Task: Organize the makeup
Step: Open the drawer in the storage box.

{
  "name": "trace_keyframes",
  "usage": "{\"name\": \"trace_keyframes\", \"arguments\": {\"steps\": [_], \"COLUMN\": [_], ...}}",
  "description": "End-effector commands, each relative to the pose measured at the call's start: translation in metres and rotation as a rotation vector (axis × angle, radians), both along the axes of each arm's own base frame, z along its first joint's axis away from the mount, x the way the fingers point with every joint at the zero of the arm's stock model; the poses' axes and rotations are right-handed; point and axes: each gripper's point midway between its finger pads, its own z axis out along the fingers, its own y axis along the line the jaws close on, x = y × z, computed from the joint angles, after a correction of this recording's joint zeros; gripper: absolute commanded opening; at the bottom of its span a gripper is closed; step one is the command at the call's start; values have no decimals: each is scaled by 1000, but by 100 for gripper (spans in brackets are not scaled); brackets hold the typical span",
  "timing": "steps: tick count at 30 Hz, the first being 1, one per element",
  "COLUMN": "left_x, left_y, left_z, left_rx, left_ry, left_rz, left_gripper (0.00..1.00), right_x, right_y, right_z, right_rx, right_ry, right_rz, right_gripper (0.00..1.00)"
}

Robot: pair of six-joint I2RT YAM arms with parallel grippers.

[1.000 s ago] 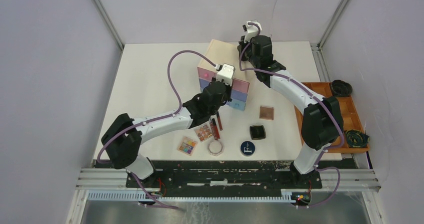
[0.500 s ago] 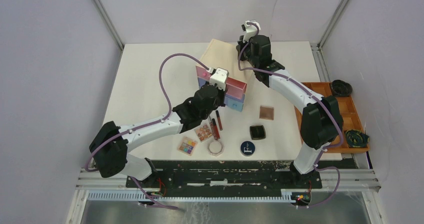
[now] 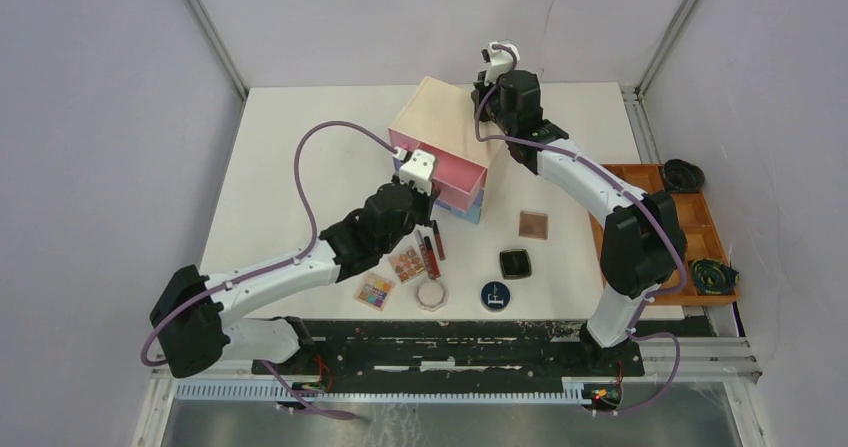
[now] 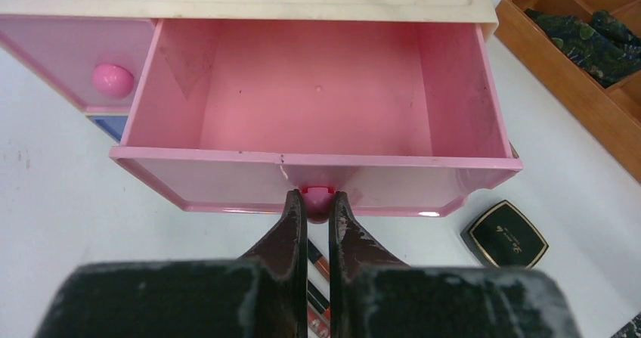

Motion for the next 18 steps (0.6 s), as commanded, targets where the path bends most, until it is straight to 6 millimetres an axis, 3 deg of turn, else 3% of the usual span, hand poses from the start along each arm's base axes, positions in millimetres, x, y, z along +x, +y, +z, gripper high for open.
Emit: {"name": "trace_keyframes", "arguments": {"steps": [1, 8, 15, 18], "left_x": [-14, -21, -25, -24], "left_y": [15, 28, 37, 39], "left_z": [1, 5, -5, -10], "left_rx": [22, 33, 56, 63], "left_ry": [9, -1, 11, 17], "left_rz": [-10, -9, 5, 16], "left_gripper": [3, 3, 3, 13], "right_x": [-74, -74, -74, -74], "right_y": [-36, -37, -37, -37], "right_z": [-183, -184, -184, -184], "right_rx": [-278, -279, -281, -280], "right_ry": [572, 576, 575, 575], "right_rz": [-10, -12, -14, -13], "right_gripper": [1, 1, 1, 1]}}
